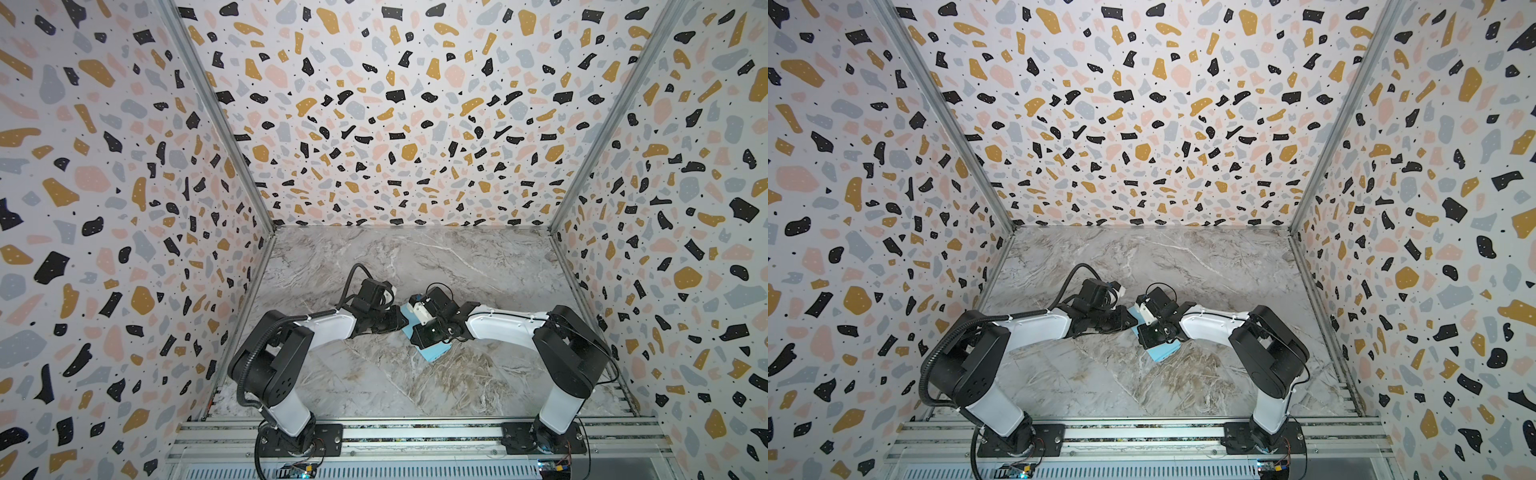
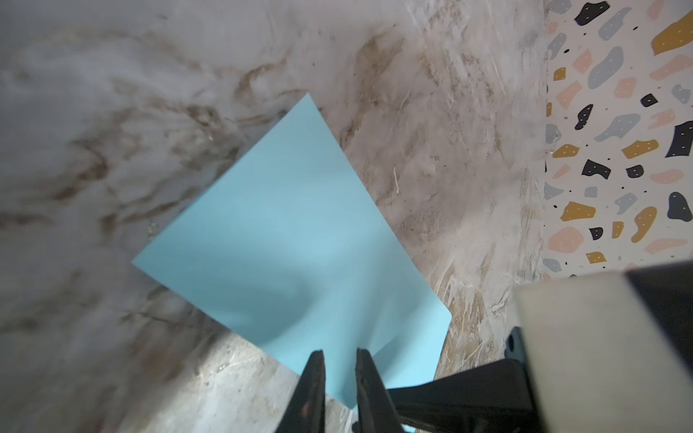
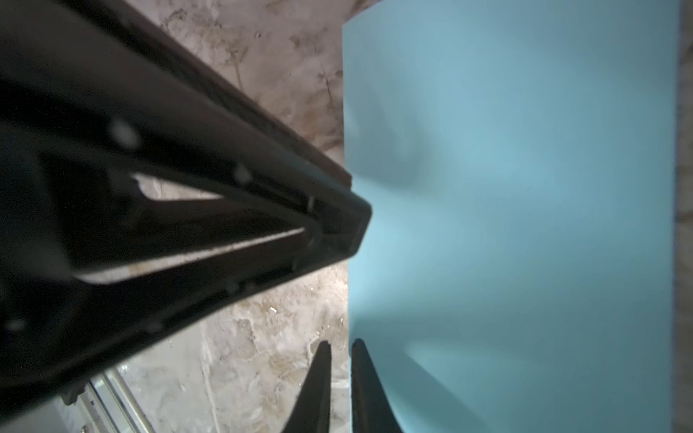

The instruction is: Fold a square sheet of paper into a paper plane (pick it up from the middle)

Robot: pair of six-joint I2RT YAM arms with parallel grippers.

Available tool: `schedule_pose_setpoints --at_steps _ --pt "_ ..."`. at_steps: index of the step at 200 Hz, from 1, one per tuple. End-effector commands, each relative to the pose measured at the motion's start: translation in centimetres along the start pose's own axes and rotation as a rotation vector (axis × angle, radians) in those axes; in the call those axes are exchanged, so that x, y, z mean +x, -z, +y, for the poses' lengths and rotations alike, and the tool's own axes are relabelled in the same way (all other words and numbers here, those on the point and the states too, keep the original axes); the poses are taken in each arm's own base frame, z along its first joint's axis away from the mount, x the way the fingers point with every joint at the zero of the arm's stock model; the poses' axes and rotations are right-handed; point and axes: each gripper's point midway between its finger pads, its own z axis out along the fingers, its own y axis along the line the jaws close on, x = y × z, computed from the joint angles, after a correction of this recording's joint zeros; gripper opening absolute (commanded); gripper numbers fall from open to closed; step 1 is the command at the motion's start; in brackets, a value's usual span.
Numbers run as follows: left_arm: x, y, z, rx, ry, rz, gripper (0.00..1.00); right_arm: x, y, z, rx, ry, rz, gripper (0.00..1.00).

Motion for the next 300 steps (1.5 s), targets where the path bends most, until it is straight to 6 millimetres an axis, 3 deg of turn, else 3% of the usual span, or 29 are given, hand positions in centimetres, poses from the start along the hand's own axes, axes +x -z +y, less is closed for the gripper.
schedule_pose_setpoints --at_steps 1,113,157,205,300 --pt "-0.8 -0.5 -0.5 0.015 -0.016 -0.012 0.15 -0.5 -0.3 -0.1 0.004 -0.036 0.000 0.13" --pt "1.0 -2.4 3.7 -0.138 0.053 0.068 0.01 1.0 -1.0 -1.9 0.095 0.078 0.086 0.14" --pt "2.5 -2.5 5.6 -0.204 0.084 0.097 0.00 -0.3 0.1 0.2 0.100 0.205 0.047 0.17" --pt "3.2 -2.2 6.4 -0.208 0.108 0.099 0.00 -0.8 -0.8 -0.4 0.130 0.164 0.052 0.14" --pt "3.7 -1.9 8.1 -0.171 0.179 0.115 0.00 3.2 -1.3 -0.9 0.120 0.167 0.124 0.12"
